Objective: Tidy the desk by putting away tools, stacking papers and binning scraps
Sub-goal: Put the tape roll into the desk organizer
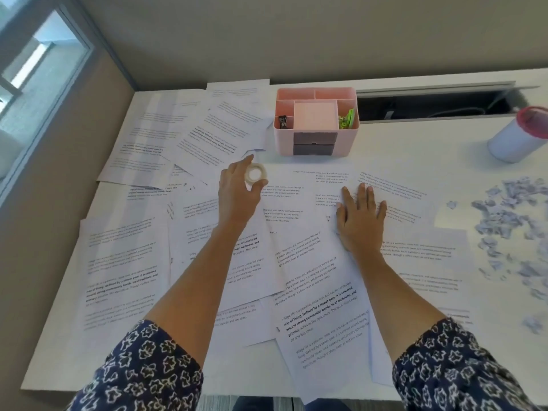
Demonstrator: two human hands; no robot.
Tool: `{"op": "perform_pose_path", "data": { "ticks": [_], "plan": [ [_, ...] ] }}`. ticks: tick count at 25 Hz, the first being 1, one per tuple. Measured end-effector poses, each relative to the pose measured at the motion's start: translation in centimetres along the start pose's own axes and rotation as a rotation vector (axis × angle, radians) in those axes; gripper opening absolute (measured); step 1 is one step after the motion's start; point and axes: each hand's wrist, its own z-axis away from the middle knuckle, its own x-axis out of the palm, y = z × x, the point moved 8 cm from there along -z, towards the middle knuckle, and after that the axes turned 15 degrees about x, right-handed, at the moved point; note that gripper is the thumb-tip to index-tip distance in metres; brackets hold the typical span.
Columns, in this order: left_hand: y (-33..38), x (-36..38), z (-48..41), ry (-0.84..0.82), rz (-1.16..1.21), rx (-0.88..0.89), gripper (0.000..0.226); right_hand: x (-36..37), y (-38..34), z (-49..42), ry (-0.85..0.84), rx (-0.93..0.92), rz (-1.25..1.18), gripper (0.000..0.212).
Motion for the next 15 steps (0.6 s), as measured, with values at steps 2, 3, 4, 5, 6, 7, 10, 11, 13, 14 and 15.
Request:
{"op": "perform_pose_path", "data": {
  "ticks": [2, 3, 4, 5, 6, 7, 10, 11, 13, 14, 15],
  "plan": [
    [1.7, 0.8, -2.1, 0.007, 0.009, 0.062, 0.058, 0.1, 0.0, -0.1, -0.005, -0.001, 0.002, 0.058],
    [2.4, 1.4, -3.1, 0.006, 0.009, 0.082, 0.059, 0.1, 0.0, -0.1, -0.004, 0.001, -0.001, 0.058],
    [3.1, 2.0, -4.1, -0.004, 0.009, 0.094, 0.059, 0.1, 0.0, -0.1, 0.003, 0.001, -0.003, 0.058],
    [3.7, 2.7, -5.1, -0.019, 0.009, 0.102, 0.059, 0.0, 0.0, -0.1, 0.013, 0.001, -0.001, 0.057],
    [4.3, 3.4, -6.0, -0.034, 0.006, 0.111, 0.058, 0.0, 0.0, -0.1, 0.02, -0.001, 0.001, 0.057],
    [4.8, 4.1, -6.9, -0.047, 0.002, 0.122, 0.058, -0.1, 0.0, -0.1, 0.022, -0.002, 0.0, 0.057],
    [6.2, 5.9, -9.0, -0.075, 0.025, 0.157, 0.055, -0.1, -0.1, -0.1, 0.016, 0.0, -0.003, 0.057],
    [6.6, 6.4, -9.7, -0.08, 0.038, 0.167, 0.054, -0.1, -0.1, -0.1, 0.018, 0.0, 0.002, 0.057],
    [7.1, 7.3, -11.1, -0.083, 0.042, 0.192, 0.053, -0.2, -0.1, -0.1, 0.025, -0.001, 0.008, 0.056],
    [7.3, 7.8, -11.9, -0.087, 0.037, 0.204, 0.053, -0.2, -0.1, -0.1, 0.026, 0.0, 0.003, 0.055],
    [7.6, 8.4, -12.7, -0.096, 0.031, 0.215, 0.052, -0.2, -0.1, -0.2, 0.025, 0.003, -0.002, 0.055]
  ]
}}
